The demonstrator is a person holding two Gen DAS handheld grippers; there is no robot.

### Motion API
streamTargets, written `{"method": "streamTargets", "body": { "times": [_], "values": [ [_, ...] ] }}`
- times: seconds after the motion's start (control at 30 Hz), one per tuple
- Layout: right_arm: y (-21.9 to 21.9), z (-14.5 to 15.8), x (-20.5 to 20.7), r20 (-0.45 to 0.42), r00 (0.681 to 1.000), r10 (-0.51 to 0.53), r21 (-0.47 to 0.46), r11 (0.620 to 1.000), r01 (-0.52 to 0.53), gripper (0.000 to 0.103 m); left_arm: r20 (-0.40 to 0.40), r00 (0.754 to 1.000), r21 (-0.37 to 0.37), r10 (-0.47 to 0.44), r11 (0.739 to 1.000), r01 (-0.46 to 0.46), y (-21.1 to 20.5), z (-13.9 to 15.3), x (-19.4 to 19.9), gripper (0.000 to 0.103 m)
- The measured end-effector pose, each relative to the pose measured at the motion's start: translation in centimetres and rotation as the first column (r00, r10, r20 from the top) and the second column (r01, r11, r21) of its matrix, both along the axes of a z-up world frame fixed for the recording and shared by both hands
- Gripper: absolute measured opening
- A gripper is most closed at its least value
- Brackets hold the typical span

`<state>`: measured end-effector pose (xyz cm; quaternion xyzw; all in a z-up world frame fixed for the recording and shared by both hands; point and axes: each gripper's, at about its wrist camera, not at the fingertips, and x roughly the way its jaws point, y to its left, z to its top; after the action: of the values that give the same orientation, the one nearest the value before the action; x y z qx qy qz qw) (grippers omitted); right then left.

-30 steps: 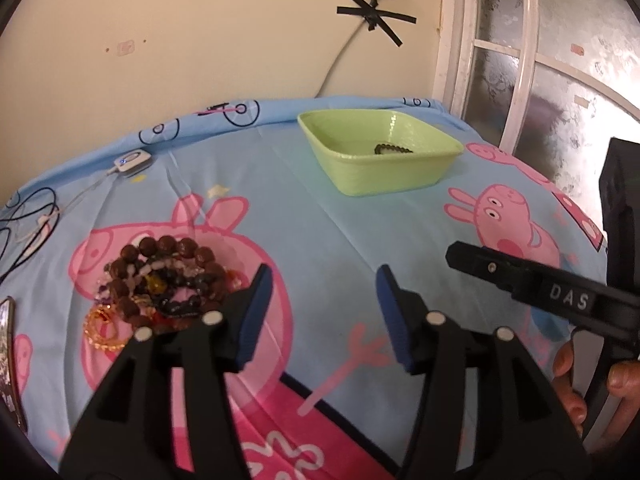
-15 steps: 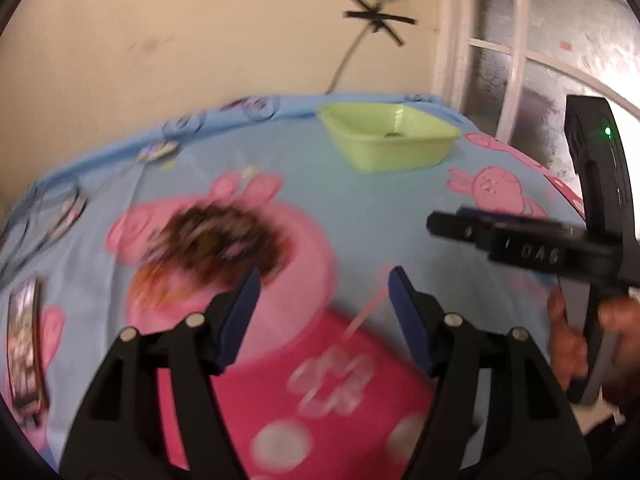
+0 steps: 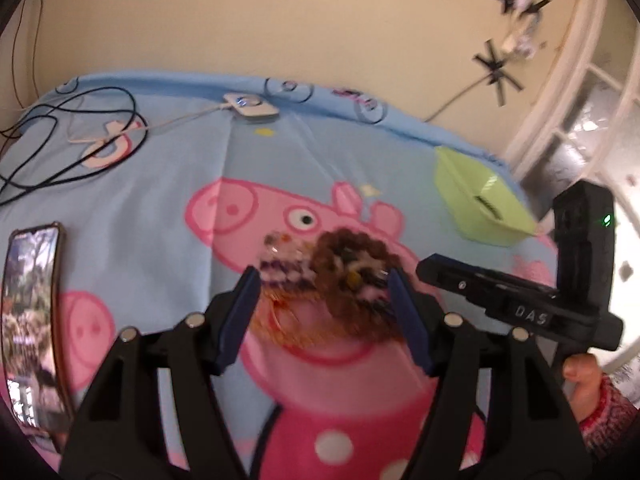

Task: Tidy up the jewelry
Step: 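Grasp the large brown wooden bead bracelet with the left gripper, then carry the brown bead bracelet into the green tray and open the left gripper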

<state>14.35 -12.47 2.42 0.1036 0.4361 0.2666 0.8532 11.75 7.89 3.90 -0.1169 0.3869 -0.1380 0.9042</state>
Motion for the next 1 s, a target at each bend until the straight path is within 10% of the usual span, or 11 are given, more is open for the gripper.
{"method": "streamTargets", "body": {
  "times": [0.17,0.47,0.8,1.0],
  "values": [
    [2.1,-1.5,2.4,-0.052,0.996,0.074,-0.021,0.997,-0.075,0.000,-0.072,0.997,-0.001,-0.030,1.000,0.030,-1.1,-2.5,1.4,0.014],
    [-2.9,2.5,-6.6,0.202,0.979,-0.026,0.032,0.999,0.020,0.000,0.085,0.989,-0.058,-0.125,0.990,0.130,-4.6,0.5,-4.6,0.014],
    [-13.6,-0.2,-12.0,0.150,0.945,-0.290,-0.043,0.953,0.299,0.000,-0.079,0.925,0.013,-0.371,0.928,0.373,-18.0,-3.1,-4.2,0.014],
    [-16.6,-1.1,-13.1,0.154,0.918,-0.365,-0.034,0.927,0.374,0.012,-0.054,0.941,0.050,-0.335,0.940,0.337,-18.0,-2.3,-4.5,0.052]
  ]
}}
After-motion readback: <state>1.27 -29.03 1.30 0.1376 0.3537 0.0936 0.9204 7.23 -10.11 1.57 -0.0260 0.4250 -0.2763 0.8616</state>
